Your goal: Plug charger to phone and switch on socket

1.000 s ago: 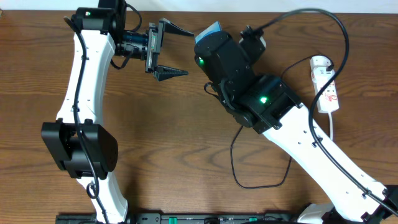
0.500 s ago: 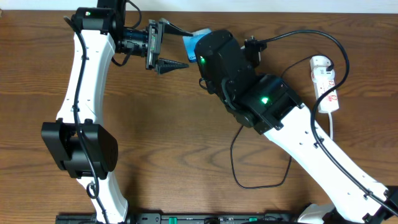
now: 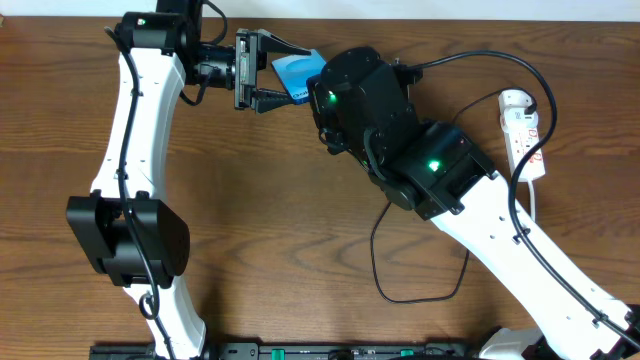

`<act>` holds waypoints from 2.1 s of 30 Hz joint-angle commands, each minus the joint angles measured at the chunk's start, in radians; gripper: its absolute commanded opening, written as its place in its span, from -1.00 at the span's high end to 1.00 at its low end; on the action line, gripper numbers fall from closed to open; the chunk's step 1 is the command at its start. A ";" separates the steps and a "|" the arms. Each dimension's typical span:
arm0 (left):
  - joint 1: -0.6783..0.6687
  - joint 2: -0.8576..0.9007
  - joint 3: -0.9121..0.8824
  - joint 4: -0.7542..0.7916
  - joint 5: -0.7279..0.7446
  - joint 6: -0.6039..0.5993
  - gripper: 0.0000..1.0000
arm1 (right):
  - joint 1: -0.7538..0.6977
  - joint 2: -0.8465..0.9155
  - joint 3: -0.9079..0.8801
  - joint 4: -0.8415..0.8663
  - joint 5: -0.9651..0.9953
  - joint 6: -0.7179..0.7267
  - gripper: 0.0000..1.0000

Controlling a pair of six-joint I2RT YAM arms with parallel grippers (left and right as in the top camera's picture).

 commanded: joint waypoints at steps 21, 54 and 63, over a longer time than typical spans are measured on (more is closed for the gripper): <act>-0.001 -0.036 0.008 0.001 0.033 -0.009 0.61 | -0.003 -0.032 0.021 0.017 0.021 0.079 0.96; -0.001 -0.036 0.007 0.109 -0.457 0.475 0.85 | -0.321 -0.098 -0.014 -0.512 0.206 -0.785 -0.98; -0.001 -0.036 0.005 0.087 -0.682 0.547 0.85 | -0.336 -0.052 -0.313 -0.508 0.159 -0.882 -0.98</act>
